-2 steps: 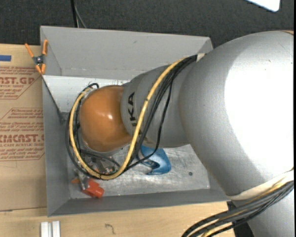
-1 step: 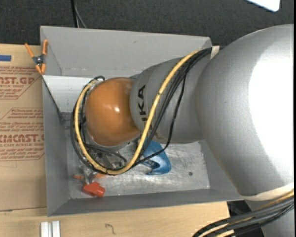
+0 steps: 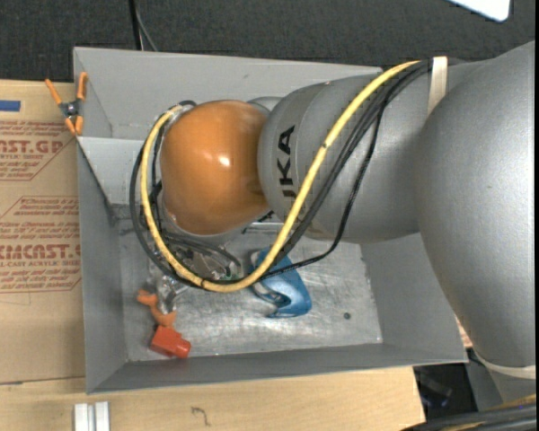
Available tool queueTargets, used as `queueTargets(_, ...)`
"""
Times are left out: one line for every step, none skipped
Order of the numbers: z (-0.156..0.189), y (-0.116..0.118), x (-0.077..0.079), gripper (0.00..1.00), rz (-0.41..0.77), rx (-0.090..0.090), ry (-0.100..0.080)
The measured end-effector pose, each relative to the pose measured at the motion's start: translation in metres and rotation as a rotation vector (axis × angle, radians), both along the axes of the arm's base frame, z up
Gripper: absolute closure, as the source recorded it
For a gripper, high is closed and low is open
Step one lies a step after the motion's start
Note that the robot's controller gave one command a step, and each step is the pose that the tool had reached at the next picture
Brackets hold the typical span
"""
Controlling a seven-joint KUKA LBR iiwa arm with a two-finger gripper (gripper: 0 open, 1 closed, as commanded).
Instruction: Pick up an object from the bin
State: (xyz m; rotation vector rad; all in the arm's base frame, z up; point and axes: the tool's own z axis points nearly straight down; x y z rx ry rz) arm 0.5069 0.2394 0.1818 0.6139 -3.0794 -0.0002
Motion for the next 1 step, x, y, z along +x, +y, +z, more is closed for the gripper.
queueTargets(0.0067, -0.0054, -0.0035, 1.00, 0.038, 0.003, -0.008)
